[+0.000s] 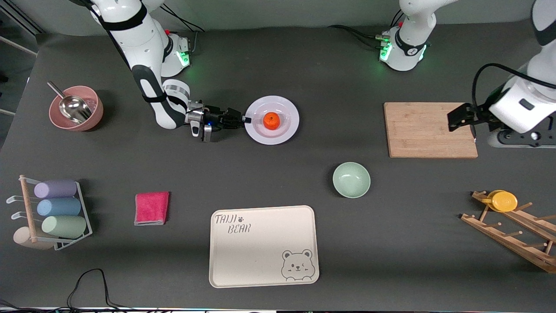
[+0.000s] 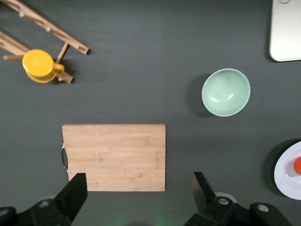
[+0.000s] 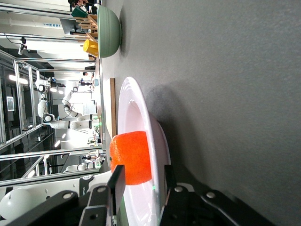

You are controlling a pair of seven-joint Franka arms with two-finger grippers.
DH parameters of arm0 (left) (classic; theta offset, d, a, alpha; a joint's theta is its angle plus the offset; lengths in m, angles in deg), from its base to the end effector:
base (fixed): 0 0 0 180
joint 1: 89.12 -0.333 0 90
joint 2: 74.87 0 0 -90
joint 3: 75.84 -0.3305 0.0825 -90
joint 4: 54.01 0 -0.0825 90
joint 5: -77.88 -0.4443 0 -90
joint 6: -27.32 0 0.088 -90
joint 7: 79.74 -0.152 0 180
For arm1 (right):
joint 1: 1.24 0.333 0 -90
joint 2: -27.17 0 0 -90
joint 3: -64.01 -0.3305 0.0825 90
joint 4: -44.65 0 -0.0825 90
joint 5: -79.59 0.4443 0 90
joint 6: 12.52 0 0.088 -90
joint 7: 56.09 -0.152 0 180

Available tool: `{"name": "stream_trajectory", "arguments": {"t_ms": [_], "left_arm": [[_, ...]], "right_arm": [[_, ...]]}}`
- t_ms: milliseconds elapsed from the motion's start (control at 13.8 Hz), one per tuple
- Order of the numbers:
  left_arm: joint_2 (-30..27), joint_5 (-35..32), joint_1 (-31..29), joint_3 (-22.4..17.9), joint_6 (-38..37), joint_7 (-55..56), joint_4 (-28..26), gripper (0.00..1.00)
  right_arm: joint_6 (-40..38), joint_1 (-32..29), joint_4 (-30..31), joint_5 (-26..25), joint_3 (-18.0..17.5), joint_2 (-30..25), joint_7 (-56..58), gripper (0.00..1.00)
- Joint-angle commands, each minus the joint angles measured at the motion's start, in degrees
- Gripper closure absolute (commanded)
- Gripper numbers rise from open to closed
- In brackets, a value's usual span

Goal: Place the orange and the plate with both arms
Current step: 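Grip the plate rim with the right gripper while the left gripper returns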

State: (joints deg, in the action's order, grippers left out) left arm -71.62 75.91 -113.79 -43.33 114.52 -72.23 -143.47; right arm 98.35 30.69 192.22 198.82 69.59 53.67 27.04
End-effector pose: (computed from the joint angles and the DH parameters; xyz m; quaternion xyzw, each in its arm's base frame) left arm 0.6157 -0.0718 0.5653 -0.9990 0.0031 0.0430 0.0078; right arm 0.3346 0.2635 0.0254 -0.8183 0.0325 -0.0230 0.5734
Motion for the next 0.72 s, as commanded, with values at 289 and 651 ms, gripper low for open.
{"name": "stream_trajectory", "arguments": {"t_ms": [289,651], "left_arm": [[-5.81,1.18,-0.82,-1.65,-0.19,-4.60,-5.64,0.00],[-5.72,2.41,2.76,-10.93,-0.19,-13.91,-5.73,0.00]], "right_arm": [[0.48,0.15,-0.78,1.80,-0.48,0.13,1.50,1.00],[0.22,-3.27,0.36,-2.40,-0.39,-10.04,-5.33,1.00]]}}
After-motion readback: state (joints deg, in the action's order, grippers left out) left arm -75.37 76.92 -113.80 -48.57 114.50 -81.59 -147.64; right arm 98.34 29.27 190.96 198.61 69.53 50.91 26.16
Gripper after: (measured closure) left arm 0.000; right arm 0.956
